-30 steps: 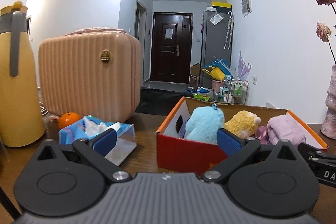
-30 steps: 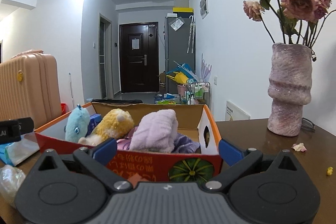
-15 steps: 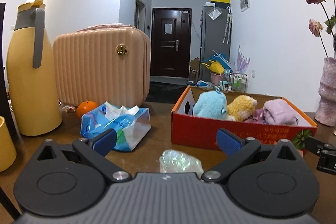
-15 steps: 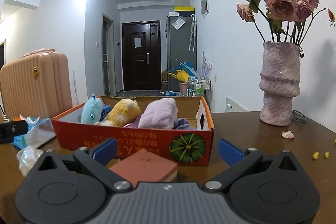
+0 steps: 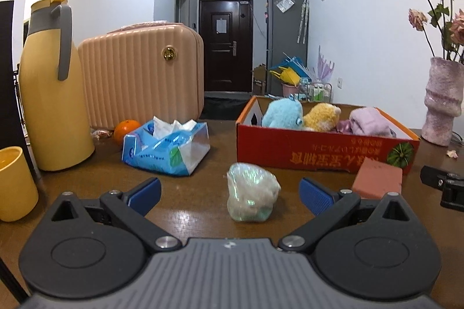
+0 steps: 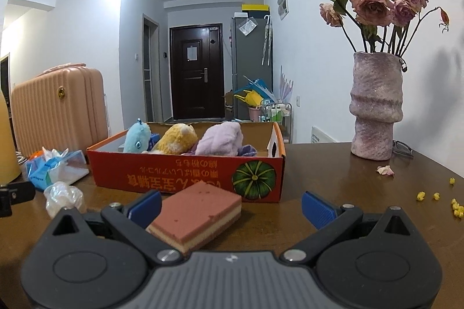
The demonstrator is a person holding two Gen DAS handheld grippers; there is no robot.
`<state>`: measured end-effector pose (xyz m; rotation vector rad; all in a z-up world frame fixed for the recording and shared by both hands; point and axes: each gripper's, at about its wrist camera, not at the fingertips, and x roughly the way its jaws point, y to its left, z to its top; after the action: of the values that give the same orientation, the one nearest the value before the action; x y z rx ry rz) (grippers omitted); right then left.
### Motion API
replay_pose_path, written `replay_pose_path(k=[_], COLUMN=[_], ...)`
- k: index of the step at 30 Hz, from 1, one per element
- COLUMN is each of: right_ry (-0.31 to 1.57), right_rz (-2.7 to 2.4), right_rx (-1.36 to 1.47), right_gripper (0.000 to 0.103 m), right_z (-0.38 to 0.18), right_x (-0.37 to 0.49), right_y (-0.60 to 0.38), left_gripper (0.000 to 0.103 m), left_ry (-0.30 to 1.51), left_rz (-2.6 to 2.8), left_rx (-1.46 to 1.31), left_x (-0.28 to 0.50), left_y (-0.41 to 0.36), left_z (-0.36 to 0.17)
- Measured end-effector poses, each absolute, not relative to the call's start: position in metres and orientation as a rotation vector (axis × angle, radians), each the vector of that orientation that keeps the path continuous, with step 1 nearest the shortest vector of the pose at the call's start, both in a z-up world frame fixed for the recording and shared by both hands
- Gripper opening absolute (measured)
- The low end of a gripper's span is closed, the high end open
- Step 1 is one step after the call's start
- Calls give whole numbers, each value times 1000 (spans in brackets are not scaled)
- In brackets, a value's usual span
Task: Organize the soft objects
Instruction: 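Withdraw both tools from the box back toward the table, then grasp the clear plastic bag with the left gripper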
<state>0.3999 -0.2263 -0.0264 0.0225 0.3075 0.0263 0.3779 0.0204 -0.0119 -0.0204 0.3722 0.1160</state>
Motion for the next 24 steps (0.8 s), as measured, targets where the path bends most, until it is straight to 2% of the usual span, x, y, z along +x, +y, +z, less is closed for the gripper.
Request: replay_pose_path(k=[10,24], right_ry=[318,343], right_rz=[33,28], right_rx=[22,39], right_gripper=[103,103], right_z=[-26,-29], right_x=[395,401], right_y=[-226,-229], left_gripper=[103,103], left_ry=[421,533], left_rz=[99,89], left_rx=[2,-40], left_x=[372,414], left_y=[16,21], left_z=[-20,-33])
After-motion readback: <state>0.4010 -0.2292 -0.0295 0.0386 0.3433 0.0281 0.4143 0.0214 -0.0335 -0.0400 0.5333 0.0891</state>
